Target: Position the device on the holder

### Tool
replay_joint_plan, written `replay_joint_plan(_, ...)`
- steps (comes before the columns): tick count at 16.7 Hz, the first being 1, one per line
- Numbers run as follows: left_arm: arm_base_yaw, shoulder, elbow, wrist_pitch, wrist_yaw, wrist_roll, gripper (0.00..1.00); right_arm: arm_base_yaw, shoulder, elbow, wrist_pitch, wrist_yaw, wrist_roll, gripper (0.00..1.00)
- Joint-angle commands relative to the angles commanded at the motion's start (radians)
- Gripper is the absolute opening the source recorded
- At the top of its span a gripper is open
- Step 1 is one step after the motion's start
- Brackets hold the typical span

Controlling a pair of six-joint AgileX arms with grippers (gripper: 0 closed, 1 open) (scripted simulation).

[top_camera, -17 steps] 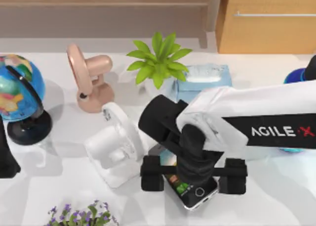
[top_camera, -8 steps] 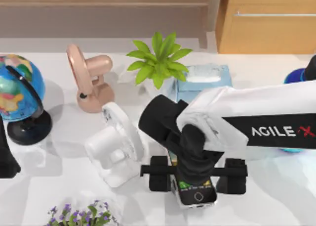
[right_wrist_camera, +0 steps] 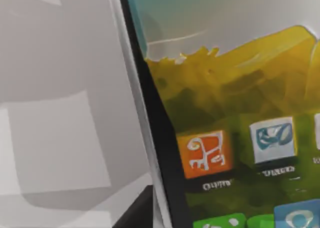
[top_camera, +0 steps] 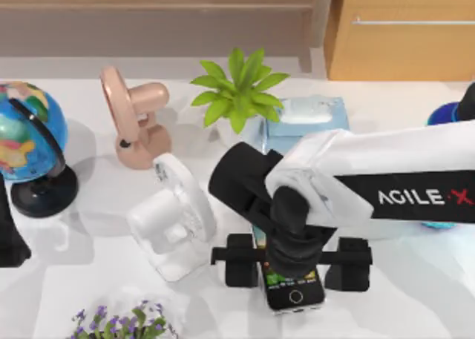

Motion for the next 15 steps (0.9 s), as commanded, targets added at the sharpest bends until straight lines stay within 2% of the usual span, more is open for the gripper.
replay_joint_plan(8,0.0,0.0,0.0,0.0,0.0,0.0,1.0,-0.022,-0.091,-0.067,0.036,-0.005,0.009,0.0)
replay_joint_plan(15,0.0,0.0,0.0,0.0,0.0,0.0,1.0,-0.001,-0.044,0.022,-0.052,0.0,-0.002,0.0)
